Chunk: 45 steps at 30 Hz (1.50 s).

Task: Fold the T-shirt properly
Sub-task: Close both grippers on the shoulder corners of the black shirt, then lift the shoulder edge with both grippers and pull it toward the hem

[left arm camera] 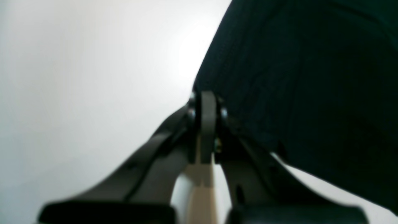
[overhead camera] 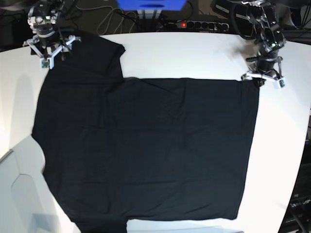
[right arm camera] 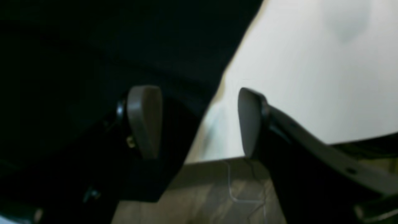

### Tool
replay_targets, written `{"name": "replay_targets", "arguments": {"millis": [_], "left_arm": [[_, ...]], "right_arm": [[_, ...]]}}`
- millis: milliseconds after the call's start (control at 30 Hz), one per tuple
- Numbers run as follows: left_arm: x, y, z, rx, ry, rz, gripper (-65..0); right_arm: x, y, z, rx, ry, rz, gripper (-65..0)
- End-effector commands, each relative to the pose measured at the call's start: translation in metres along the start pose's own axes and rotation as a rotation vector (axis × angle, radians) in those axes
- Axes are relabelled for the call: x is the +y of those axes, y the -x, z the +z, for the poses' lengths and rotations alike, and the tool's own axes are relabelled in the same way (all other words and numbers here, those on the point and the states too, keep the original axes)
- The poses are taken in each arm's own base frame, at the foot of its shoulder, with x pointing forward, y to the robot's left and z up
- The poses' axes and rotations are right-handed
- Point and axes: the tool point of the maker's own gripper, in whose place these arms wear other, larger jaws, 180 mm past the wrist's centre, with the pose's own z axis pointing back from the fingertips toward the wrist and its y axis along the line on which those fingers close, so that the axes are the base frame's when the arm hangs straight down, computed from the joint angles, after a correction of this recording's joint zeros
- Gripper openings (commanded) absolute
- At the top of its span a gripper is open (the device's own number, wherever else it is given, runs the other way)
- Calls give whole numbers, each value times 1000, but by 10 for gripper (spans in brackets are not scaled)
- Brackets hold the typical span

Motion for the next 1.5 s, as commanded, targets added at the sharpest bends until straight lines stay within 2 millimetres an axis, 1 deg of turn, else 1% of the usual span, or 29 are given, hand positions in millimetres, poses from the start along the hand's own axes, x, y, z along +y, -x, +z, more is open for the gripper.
{"name": "replay_targets", "arguments": {"millis": [0,133,200,233,300,367,467,533,600,700,800,900,967,1067,1133,1200,1267,1333,1400,1467], "left_arm": [[2,-12,2,-31,-2,-14,-650],[2,-13,1,-34,-1,-15,-650],[2,-13,1,-34,-1,-15,-650],[2,-13,1,-34,-1,-15,-650],[2,-13,1,-34,-1,-15,-650],[2,-13,2,-33,-2,-15,-650],[3,-12,2,-33,-4,-15,-650],[3,-11,2,-31,-5,-15,-650],[3,-12,3,-34,-4,-16,-650],[2,-13,4,-35,-3,-19,-650],[6,-10,6,-28,-9,-21,-650],[12,-18,11,-51,-28,-12,-650],[13,-25,14,-71,-32,-10,-650],[12,-27,21,-79,-31,-31,-650],[10,-35,25,-102,-27,-39,-650],[14,-35,32,-106,-38,-45,-650],[13,-42,38,-128,-36,-57,-650],[15,-47,45,-143,-43,-66,-650],[16,-52,51,-158,-47,-76,-650],[14,-52,56,-159,-45,-88,-650]], "right_arm": [[0,-2,1,-13,-12,18,-261],[2,9,-3,17,-23,11,-261],[9,10,-5,21,-41,18,-263],[12,11,-5,23,-51,22,-268],[20,12,-5,25,-72,33,-302],[28,12,-4,24,-119,70,-379],[38,12,-3,25,-183,119,-536],[39,11,-3,24,-189,124,-650],[35,10,-2,22,-178,123,-650],[23,8,0,12,-145,112,-650],[9,-3,6,-20,-105,110,-650],[-2,-17,13,-58,-69,122,-650],[-3,-25,17,-80,-61,131,-650],[-4,-34,21,-106,-54,141,-650],[-3,-39,24,-119,-51,144,-650],[-3,-41,25,-126,-51,150,-650],[2,-42,27,-131,-80,178,-650],[0,-47,28,-144,-82,189,-650],[-3,-52,29,-168,-85,162,-650],[-10,-56,33,-194,-88,141,-650]]}}
